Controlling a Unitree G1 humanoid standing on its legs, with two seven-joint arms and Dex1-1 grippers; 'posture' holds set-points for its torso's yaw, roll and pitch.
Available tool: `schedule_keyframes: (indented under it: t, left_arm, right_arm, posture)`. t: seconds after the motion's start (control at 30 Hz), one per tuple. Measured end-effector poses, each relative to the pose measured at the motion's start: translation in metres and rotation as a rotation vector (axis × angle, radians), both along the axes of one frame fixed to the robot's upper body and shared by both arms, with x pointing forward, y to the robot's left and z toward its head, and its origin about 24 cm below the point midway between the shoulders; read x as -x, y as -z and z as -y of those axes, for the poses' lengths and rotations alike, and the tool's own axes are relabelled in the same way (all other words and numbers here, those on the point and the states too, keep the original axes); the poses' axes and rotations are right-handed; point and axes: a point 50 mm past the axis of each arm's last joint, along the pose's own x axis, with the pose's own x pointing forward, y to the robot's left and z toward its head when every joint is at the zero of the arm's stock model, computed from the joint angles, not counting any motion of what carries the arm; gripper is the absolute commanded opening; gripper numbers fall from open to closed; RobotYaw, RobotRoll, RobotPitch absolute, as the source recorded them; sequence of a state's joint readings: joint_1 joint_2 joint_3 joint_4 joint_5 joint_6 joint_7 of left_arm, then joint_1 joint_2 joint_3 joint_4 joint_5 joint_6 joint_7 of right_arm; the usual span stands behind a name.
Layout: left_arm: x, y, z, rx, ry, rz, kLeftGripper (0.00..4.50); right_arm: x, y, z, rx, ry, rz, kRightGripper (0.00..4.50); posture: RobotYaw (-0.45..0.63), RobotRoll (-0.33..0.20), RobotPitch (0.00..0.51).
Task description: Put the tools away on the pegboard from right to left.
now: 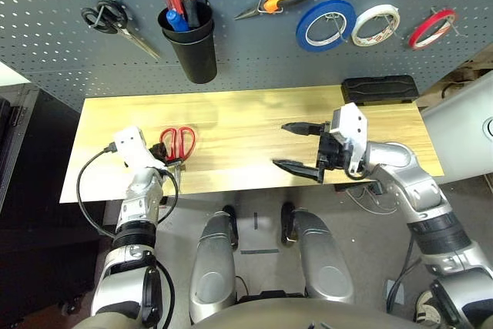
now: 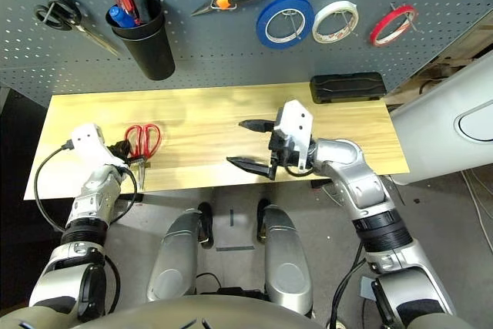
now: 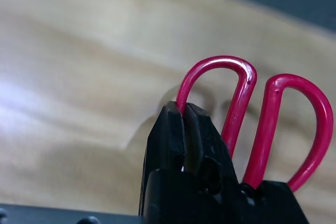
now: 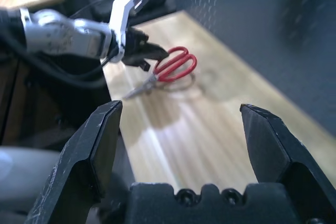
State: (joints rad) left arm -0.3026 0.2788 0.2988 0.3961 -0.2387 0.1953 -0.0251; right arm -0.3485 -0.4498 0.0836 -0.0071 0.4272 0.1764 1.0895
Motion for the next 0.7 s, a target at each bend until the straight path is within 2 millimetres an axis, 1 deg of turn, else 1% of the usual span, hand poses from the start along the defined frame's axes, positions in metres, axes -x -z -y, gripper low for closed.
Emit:
schedule_keyframes:
  t: [0.07, 0.17, 0.3, 0.43, 0.7]
  left_arm:
    - [0.000, -0.015, -0.002, 0.003, -0.010, 0.050, 0.02]
    - [0.004, -0.039, -0.004, 0.001, -0.020, 0.133, 0.02]
    - [0.009, -0.067, -0.002, -0.010, -0.014, 0.232, 0.02]
    - [0.015, -0.085, -0.003, -0.013, -0.018, 0.293, 0.02]
    - [0.020, -0.120, -0.005, -0.020, -0.021, 0.459, 0.02]
  right_arm:
    - [-0.006, -0.005, 0.012, -0.013, 0.017, 0.008, 4.50]
    - [-0.010, -0.014, 0.022, -0.044, 0.000, 0.021, 4.50]
    - [-0.012, -0.026, 0.035, -0.061, -0.033, 0.038, 4.50]
    - [-0.013, -0.031, 0.042, -0.068, -0.044, 0.041, 4.50]
    - [-0.011, -0.038, 0.051, -0.068, -0.061, 0.041, 4.50]
  posture:
    - [-0.01, 0.000, 0.172]
    - [0.03, 0.000, 0.136]
    - [0.05, 0.000, 0.103]
    - [0.03, 0.000, 0.081]
    - [0.01, 0.000, 0.072]
